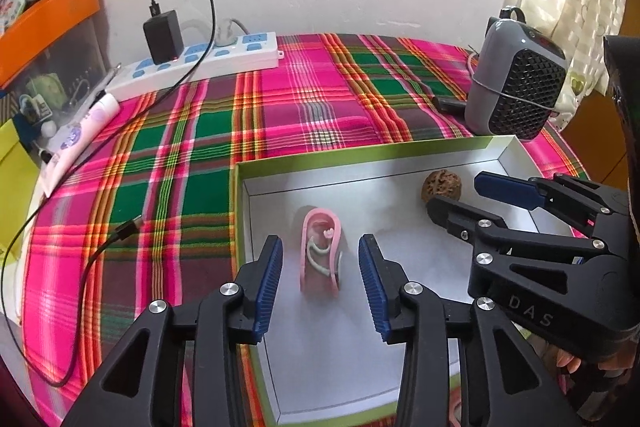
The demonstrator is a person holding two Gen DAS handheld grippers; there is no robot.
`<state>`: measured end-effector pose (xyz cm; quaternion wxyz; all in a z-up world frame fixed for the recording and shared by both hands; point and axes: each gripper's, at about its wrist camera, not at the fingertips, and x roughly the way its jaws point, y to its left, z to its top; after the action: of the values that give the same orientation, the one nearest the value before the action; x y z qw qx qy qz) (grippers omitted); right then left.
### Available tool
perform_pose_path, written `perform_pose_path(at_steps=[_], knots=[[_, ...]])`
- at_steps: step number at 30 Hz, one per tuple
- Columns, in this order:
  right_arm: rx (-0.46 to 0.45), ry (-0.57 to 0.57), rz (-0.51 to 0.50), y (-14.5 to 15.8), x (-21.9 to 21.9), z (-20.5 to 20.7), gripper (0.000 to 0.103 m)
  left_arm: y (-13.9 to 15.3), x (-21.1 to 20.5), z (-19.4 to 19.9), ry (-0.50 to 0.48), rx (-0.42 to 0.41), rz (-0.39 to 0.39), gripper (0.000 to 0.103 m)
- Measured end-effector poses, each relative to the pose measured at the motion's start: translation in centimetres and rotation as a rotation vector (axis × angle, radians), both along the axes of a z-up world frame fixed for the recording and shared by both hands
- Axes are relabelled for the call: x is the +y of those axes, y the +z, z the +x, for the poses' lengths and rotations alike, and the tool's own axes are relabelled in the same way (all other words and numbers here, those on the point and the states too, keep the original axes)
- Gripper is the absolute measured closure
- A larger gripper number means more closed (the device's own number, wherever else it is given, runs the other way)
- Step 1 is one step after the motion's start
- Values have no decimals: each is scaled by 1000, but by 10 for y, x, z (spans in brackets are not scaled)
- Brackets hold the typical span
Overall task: Organize objects
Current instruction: 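Withdraw both grippers from the box toward the remaining items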
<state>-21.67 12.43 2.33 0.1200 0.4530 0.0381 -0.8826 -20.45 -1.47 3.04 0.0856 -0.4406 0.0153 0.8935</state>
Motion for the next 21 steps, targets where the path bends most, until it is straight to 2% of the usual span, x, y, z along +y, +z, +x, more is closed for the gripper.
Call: perform_pose_path(at_steps=[21], knots=[[60, -36, -40, 21, 9, 58, 54, 23, -10, 61, 12, 62, 24, 65]])
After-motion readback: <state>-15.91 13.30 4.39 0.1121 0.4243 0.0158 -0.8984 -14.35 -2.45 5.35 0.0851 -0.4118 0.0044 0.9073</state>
